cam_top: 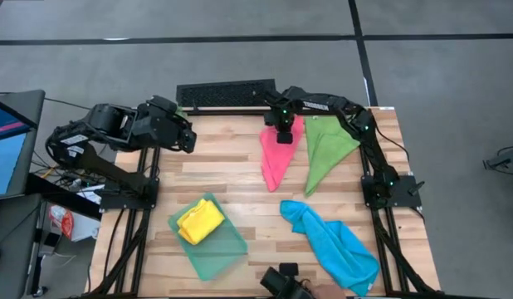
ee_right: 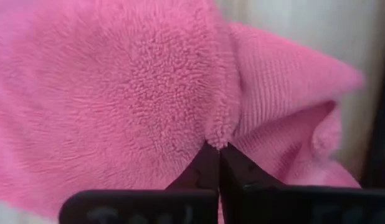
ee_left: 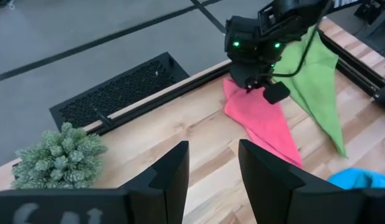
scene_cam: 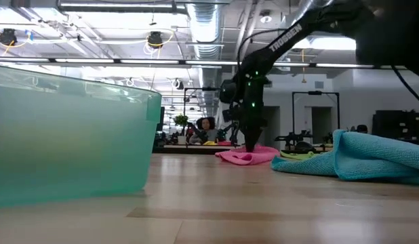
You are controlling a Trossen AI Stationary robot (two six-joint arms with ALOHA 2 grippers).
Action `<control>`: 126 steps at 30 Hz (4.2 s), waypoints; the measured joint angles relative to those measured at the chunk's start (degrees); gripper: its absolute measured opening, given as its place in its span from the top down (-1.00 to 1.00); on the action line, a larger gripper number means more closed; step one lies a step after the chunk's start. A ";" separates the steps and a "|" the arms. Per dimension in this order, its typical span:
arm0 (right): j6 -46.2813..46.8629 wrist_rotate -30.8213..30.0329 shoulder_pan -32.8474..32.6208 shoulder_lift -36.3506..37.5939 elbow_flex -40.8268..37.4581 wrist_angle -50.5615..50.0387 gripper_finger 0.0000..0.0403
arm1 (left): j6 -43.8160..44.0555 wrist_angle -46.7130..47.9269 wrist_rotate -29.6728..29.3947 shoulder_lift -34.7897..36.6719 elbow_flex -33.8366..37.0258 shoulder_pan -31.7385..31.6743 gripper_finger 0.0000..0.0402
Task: Fold microfiber towels
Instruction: Fold the pink towel
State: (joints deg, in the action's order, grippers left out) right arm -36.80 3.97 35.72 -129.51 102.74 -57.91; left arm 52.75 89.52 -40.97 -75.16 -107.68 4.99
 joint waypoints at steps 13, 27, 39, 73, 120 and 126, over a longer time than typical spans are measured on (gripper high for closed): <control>13.94 23.08 -4.49 22.84 0.15 3.04 0.96 | -2.49 -3.88 -2.35 0.09 5.26 0.00 0.35; 29.84 18.93 -10.53 35.27 -21.80 19.51 0.94 | -6.31 -21.39 11.21 0.07 26.39 0.00 0.35; 33.62 1.88 -20.33 40.56 -42.58 19.03 0.82 | -8.04 -24.55 14.84 0.07 29.49 0.00 0.35; 13.78 -0.50 -43.85 20.94 -37.12 26.08 -0.04 | -4.96 -25.07 14.86 0.11 29.49 0.00 0.35; 21.31 -1.33 -41.35 27.68 -35.03 18.01 0.94 | -3.55 -29.08 10.25 0.09 29.51 1.22 0.35; 22.92 -0.93 -39.08 40.32 -29.48 14.12 0.95 | -10.90 -37.55 11.76 0.07 29.51 0.31 0.35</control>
State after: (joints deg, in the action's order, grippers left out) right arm -13.87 3.03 -3.36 -89.19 73.26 -43.80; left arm 41.85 51.96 -29.22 -75.09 -78.17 5.30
